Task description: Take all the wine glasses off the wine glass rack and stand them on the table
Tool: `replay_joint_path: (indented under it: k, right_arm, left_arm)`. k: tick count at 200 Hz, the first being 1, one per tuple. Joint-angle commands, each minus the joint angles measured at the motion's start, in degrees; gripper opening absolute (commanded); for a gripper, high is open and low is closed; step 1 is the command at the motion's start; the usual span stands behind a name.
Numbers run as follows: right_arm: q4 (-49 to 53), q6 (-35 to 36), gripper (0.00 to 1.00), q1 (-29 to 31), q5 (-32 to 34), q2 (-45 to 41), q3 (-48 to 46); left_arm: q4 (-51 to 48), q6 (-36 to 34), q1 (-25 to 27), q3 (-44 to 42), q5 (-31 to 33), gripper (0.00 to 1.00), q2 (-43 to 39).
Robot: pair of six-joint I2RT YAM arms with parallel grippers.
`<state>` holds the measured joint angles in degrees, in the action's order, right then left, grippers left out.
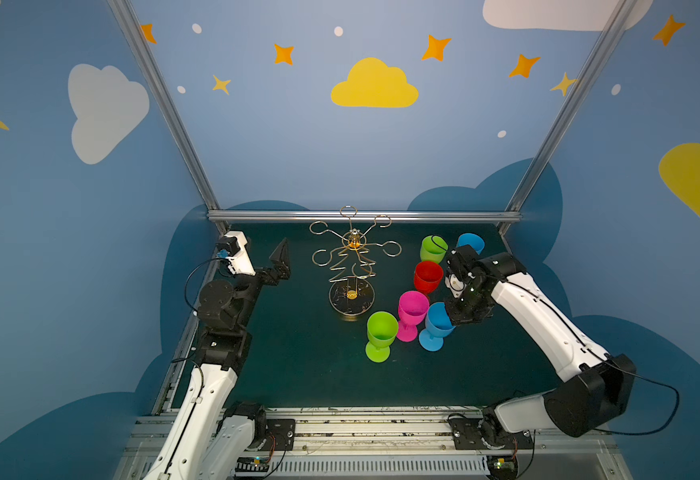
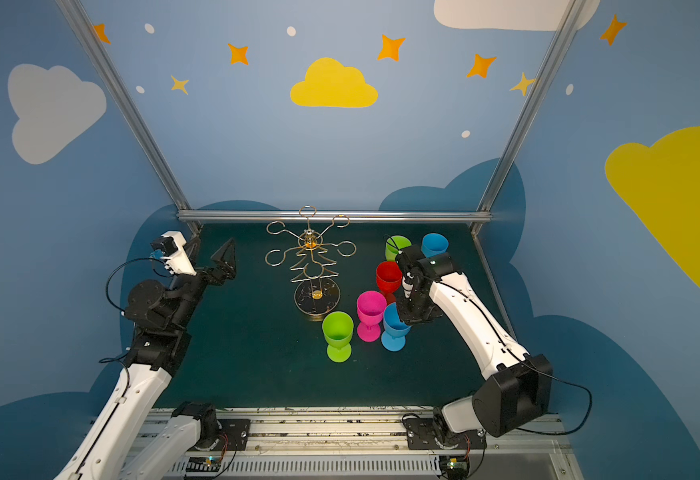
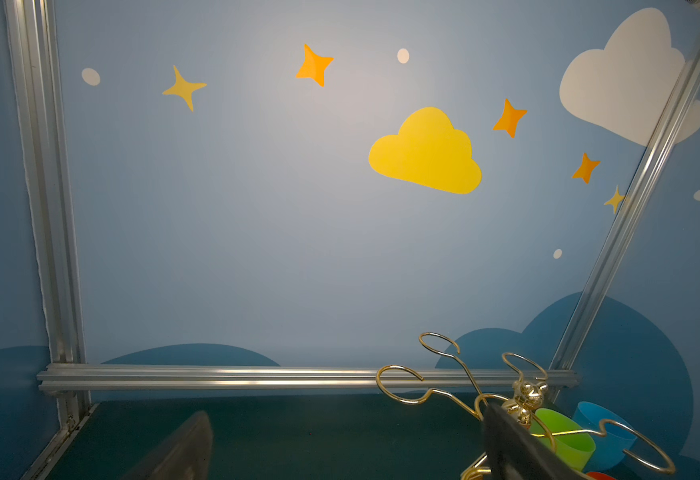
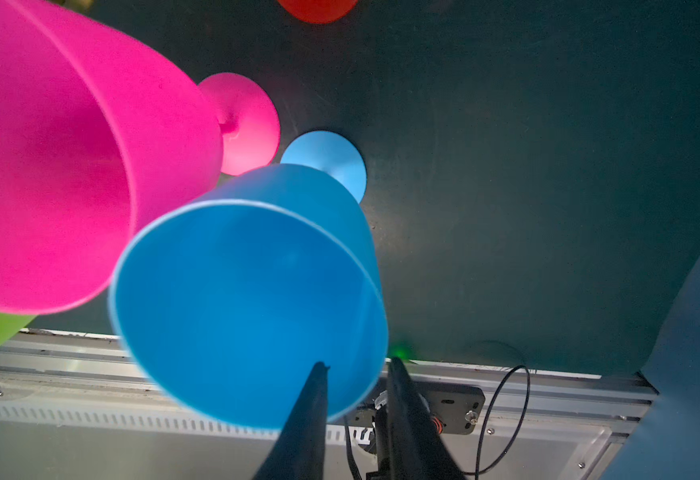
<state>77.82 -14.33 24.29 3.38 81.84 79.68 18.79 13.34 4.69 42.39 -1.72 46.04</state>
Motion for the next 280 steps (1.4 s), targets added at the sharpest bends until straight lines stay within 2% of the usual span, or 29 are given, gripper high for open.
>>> replay_joint_path:
  k: [1,22,41,75,103,119,135,183,210,237,268,280]
  right_arm:
    - [1.1,-0.2,0.33,-0.2,-1.2,-1.5,2.6]
    - [0.0,0.2,0.46,-0.5,-2.0,-3.7,4.4]
    - [-3.4,2.9,0.65,-1.5,-3.9,-7.6,4.9]
    - [-17.9,4.0,0.85,-4.0,-3.9,-19.1,-1.6]
    - [-34.4,5.7,0.88,-9.4,-4.8,-28.5,-13.2]
    - [-40.7,6.2,0.89,-14.9,-9.0,-29.5,-18.2]
    - [-49.2,6.8,0.89,-18.2,-9.2,-29.6,-24.8]
    - [-76.9,10.2,0.89,-19.0,-2.7,-27.6,-42.9]
    - [-83.8,11.5,0.89,-19.1,1.3,-25.2,-47.0]
    - [-86.8,13.3,0.89,-20.2,1.6,-21.6,-47.8]
    - [-86.2,10.4,0.89,-22.7,-1.3,-17.0,-46.4]
    - [-89.2,10.5,0.89,-23.1,-2.4,-15.5,-47.4]
  left_arm:
    - [0.5,0.5,-0.4,-0.8,-0.2,1.0,-0.9]
    - [0.3,0.3,-0.4,-1.1,-0.1,1.0,-1.0]
    - [0.4,0.2,-0.6,-1.5,0.0,1.0,-1.0]
    - [0.4,-0.5,-0.7,-3.2,1.1,1.0,-1.0]
    - [1.7,-0.5,-0.7,-7.1,1.8,1.0,-0.5]
    - [2.8,-0.9,-0.7,-10.0,3.0,1.0,0.0]
    - [5.7,-0.5,-0.7,-13.8,4.7,1.0,1.5]
    - [10.9,-1.8,-0.7,-23.4,7.1,1.0,6.2]
    - [15.2,-3.4,-0.7,-26.6,6.9,1.0,9.2]
    - [18.1,-5.8,-1.3,-27.6,5.2,1.0,12.2]
    - [16.7,-8.2,-1.7,-27.9,4.6,1.0,12.9]
    - [16.9,-8.5,-1.8,-28.4,4.8,1.0,14.0]
